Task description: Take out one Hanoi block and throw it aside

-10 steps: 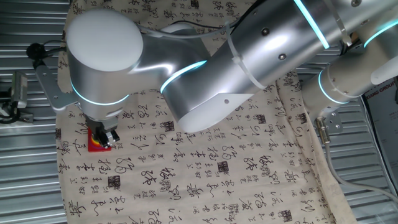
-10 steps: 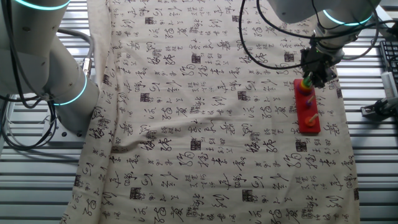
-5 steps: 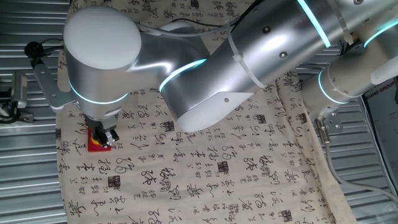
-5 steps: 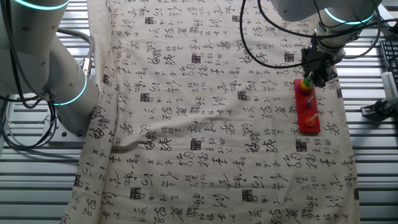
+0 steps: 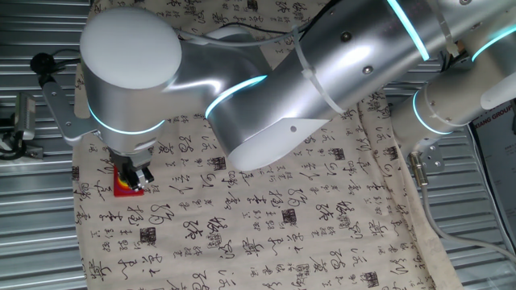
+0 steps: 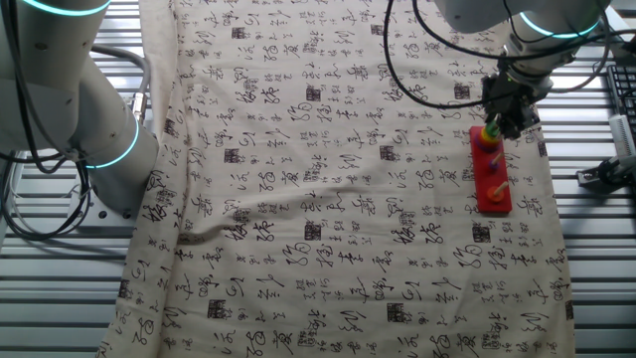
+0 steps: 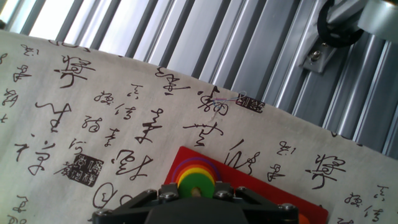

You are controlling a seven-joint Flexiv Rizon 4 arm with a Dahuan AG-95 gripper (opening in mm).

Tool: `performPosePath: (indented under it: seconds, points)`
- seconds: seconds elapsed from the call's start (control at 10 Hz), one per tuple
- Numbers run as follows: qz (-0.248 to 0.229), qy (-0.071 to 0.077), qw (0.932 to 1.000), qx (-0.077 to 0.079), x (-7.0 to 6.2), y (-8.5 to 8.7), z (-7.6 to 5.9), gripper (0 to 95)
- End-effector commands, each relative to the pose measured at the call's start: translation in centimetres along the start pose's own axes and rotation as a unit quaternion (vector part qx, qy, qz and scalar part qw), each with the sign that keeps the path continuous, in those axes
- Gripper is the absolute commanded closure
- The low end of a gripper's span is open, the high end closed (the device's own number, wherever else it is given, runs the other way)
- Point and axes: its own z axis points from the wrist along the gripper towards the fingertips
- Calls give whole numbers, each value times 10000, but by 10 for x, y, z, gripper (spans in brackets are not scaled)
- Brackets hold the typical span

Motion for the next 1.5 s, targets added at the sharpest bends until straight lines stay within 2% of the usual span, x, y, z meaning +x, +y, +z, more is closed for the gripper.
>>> performPosePath:
  seconds: [0.1,1.5]
  points:
    - [10,11,10000,-6,-1,0,0,950]
    - [12,83,10000,-34,-1,0,-10,950]
